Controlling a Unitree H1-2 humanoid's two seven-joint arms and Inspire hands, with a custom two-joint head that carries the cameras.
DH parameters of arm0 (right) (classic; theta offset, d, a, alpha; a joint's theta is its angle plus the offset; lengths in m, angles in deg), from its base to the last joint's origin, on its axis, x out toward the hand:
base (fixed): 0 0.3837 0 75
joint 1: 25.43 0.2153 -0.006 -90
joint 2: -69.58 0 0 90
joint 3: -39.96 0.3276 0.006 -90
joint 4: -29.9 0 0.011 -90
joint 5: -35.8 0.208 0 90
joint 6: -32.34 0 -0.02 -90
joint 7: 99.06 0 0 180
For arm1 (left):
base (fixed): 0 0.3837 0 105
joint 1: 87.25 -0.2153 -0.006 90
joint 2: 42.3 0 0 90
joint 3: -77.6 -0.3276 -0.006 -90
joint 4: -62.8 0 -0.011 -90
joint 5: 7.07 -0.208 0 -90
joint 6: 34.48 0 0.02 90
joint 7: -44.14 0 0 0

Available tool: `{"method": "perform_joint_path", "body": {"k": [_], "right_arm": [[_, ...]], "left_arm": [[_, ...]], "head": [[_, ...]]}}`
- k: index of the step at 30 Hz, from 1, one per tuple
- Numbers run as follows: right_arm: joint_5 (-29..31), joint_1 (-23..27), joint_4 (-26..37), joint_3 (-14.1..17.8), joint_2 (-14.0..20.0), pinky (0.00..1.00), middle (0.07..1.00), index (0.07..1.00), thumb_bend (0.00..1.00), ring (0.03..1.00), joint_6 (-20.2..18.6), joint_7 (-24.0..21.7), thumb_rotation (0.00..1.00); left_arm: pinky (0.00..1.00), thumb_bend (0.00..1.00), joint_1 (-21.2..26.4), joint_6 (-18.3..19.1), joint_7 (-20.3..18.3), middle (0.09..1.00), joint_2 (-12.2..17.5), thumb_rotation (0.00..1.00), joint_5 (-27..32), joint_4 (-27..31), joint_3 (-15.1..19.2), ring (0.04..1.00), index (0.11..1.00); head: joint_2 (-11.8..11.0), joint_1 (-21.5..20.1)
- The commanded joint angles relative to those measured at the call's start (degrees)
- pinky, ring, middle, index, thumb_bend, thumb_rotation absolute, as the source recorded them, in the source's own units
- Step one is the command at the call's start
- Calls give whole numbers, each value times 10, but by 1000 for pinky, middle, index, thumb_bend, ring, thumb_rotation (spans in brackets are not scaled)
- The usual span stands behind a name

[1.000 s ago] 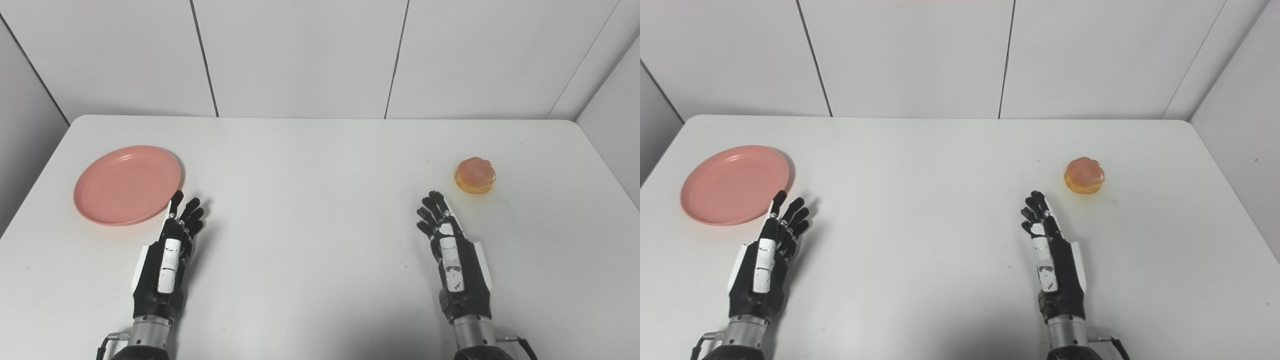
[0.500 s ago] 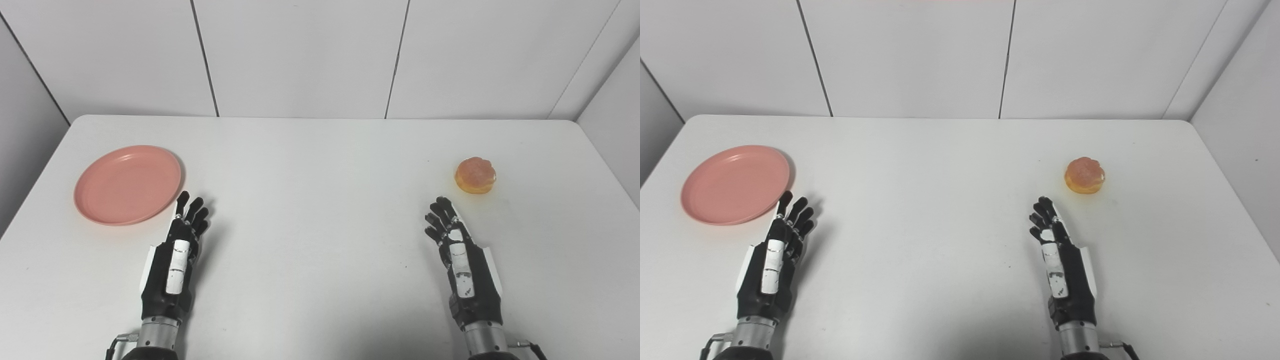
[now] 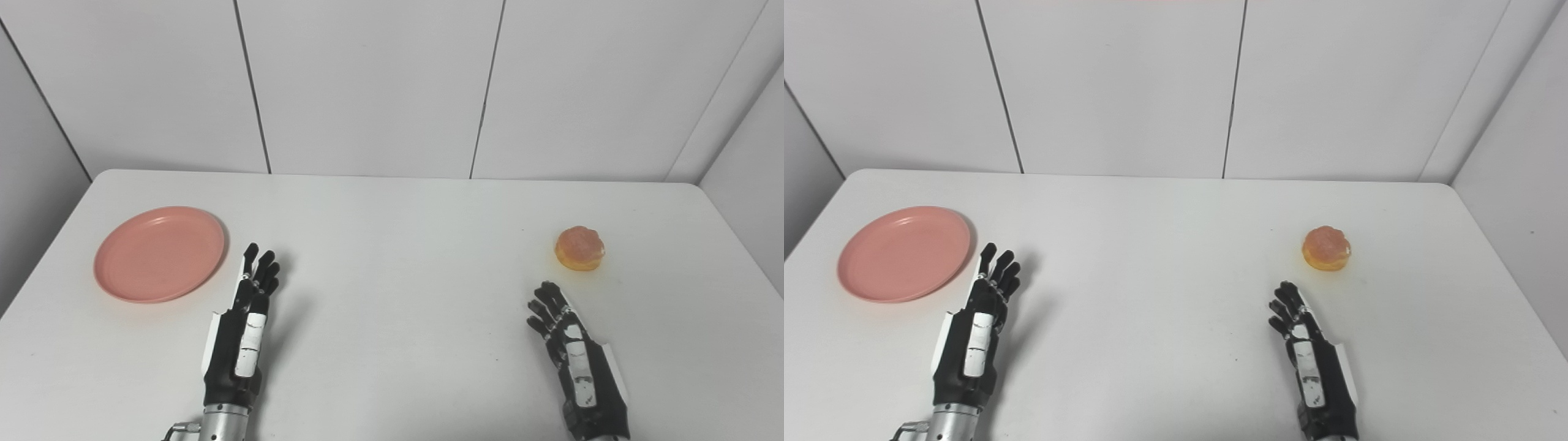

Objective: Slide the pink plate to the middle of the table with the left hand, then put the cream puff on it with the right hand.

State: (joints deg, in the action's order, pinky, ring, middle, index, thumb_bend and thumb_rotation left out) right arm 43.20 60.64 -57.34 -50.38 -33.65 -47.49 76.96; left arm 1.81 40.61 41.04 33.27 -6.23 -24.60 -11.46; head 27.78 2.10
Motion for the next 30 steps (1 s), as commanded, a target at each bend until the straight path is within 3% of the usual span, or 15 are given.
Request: {"method": "perform_joint_path", "body": {"k": [1,6,15,24,30], "right_arm": [[9,-6,-32,12,19,919,936,919,877,918,38,-16,986],[26,-2,-65,21,36,933,940,919,865,921,63,-35,979],[47,14,-118,32,55,964,959,931,860,942,95,-62,1000],[57,17,-130,37,64,1000,980,958,858,963,94,-77,1000],[51,17,-133,36,61,1000,977,949,861,958,96,-75,1000]], "left_arm": [[981,768,-22,-25,8,980,-15,914,-10,-55,-11,968,1000],[942,693,-16,-61,31,975,-27,916,-50,-87,-21,952,1000],[890,755,-3,-95,70,956,-49,930,-93,-131,-27,928,997],[859,684,2,-115,84,944,-57,894,-104,-148,-34,913,983],[860,717,2,-112,72,954,-56,890,-76,-147,-34,923,989]], "head": [[-4,7],[-29,42],[-62,93],[-67,110],[-71,98]]}}
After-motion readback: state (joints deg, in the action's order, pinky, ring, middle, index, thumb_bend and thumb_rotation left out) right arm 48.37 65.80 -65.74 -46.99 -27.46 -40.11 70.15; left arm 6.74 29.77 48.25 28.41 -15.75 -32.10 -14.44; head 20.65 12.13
